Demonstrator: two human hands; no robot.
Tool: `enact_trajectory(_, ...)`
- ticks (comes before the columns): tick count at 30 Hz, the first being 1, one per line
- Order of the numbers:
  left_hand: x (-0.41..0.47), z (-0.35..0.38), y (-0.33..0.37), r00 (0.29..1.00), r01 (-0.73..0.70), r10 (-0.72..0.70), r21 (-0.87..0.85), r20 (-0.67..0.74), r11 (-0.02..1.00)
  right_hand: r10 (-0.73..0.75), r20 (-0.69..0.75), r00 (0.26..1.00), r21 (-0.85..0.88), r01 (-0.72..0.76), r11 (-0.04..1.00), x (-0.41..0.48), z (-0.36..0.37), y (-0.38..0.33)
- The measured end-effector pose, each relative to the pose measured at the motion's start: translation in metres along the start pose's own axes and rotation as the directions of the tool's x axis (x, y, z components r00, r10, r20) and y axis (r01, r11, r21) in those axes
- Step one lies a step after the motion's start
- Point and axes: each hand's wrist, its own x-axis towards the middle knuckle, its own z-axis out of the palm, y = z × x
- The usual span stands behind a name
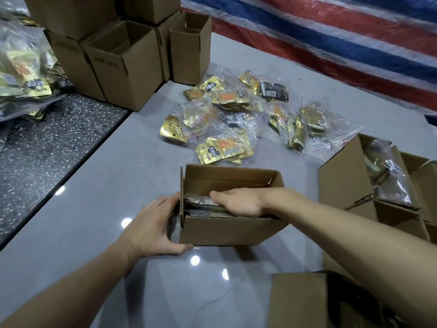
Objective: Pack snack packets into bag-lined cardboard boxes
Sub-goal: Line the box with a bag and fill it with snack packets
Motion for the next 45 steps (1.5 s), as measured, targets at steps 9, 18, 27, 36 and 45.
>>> enact_trajectory(9, -0.001, -0.004, 0.005, 1.000, -0.028, 0.028, -0.038, -0.014, 0.999, -0.440, -0.498, 0.747, -0.479, 0.186, 0.858, -0.045, 0.019, -0.006)
enact_trajectory(18, -0.004, -0.006, 0.010, 1.000, 0.020, -0.022, -0.172, -0.010, 0.985, -0.289, -0.718, 0.634, -0.370, 0.004, 0.929, -0.070, -0.005, 0.027)
enact_trajectory(27, 0.006, 0.008, 0.059, 0.960, 0.241, -0.223, 0.095, -0.169, 0.966, -0.166, -0.693, 0.702, -0.289, -0.060, 0.955, -0.070, -0.008, 0.058)
enact_trajectory(36, 0.066, 0.002, 0.190, 0.736, 0.550, -0.650, -0.727, 0.190, 0.411, 0.084, -0.633, 0.770, -0.064, -0.160, 0.985, -0.093, -0.017, 0.076)
enact_trajectory(45, 0.118, 0.000, 0.240, 0.788, 0.607, -0.548, -0.499, 0.280, 0.619, 0.323, -0.499, 0.804, 0.277, -0.205, 0.939, -0.124, -0.027, 0.105)
